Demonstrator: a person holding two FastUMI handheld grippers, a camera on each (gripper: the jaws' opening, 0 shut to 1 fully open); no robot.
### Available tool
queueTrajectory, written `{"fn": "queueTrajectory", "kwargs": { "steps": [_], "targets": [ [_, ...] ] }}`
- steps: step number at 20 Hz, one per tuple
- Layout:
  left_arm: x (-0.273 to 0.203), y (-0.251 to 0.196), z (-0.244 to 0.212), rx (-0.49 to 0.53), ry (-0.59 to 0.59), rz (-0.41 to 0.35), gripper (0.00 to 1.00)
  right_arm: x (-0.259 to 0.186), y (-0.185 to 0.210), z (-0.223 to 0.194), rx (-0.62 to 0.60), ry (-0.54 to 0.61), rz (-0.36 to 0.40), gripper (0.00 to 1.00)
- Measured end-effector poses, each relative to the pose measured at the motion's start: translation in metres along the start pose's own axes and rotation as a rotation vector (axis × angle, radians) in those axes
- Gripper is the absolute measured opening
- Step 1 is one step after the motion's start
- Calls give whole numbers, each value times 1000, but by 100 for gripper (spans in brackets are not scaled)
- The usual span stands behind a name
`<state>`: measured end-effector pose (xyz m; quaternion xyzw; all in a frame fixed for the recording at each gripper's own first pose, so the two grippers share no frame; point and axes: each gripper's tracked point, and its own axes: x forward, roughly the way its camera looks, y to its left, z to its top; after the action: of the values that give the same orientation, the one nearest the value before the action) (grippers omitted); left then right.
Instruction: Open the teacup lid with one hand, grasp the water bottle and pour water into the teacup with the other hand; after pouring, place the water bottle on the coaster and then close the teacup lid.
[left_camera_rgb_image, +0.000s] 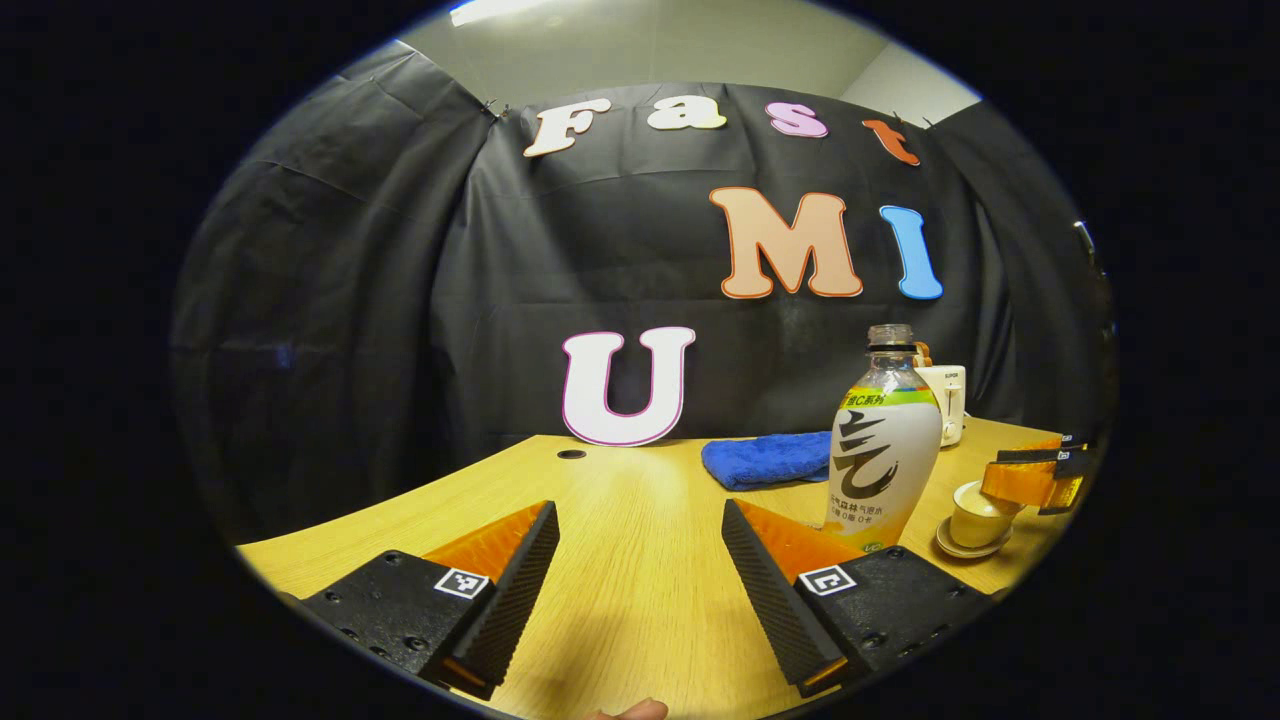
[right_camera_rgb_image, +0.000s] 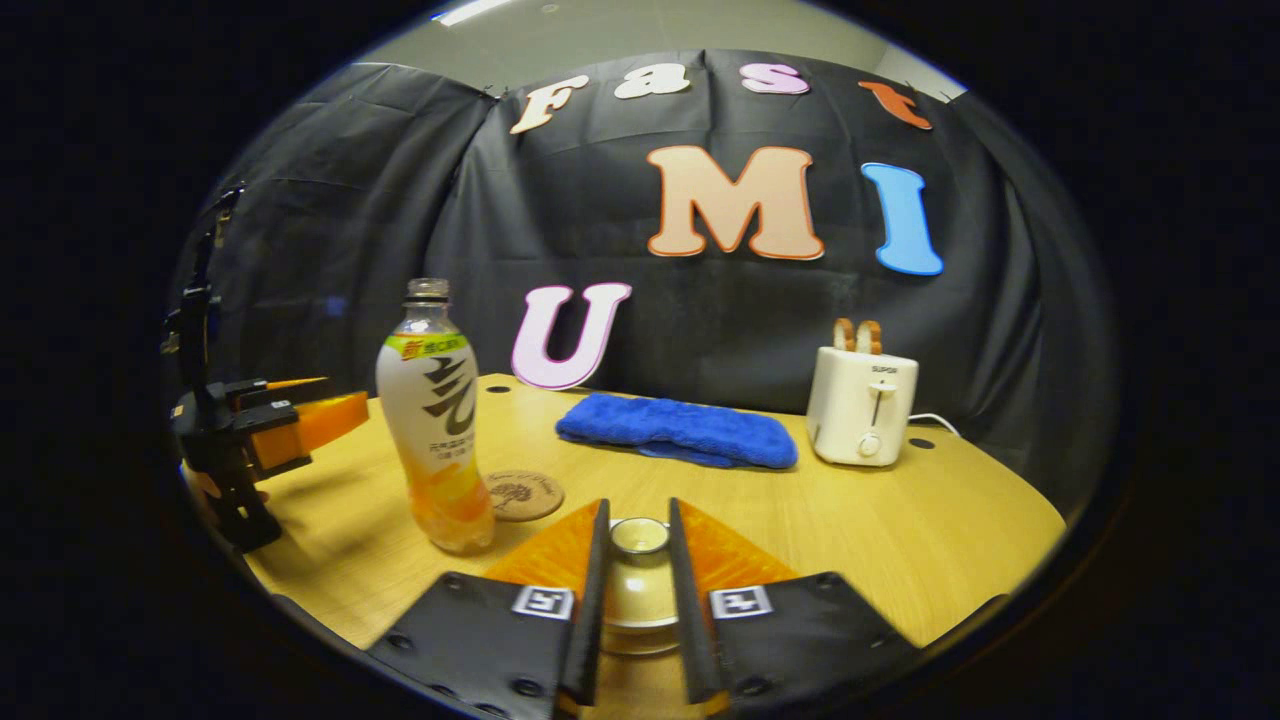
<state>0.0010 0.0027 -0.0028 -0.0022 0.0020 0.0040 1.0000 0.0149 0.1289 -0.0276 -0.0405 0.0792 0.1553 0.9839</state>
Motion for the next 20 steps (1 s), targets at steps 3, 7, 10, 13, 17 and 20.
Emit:
{"fn": "queueTrajectory", "kwargs": {
  "steps": [3, 7, 10, 13, 17, 20],
  "targets": [
    [0, 0, 0, 0, 0, 0, 96, 0, 2, -1, 19, 1, 11, 33],
    [0, -1, 0, 1, -1, -4, 96, -1, 7, 3, 5, -17, 26, 34],
    [-1, -5, 0, 0, -2, -23, 99, -6, 7, 7, 0, -29, 29, 34],
    [-7, -14, 1, -10, -2, -56, 95, -12, 7, 28, 19, -84, 43, 34],
    [-23, -34, 5, -41, -17, -123, 96, -22, -4, 37, 18, -110, 24, 34],
    [-29, -53, 4, -60, -8, -189, 95, -28, -12, 40, 30, -117, 12, 34]
  ]
}}
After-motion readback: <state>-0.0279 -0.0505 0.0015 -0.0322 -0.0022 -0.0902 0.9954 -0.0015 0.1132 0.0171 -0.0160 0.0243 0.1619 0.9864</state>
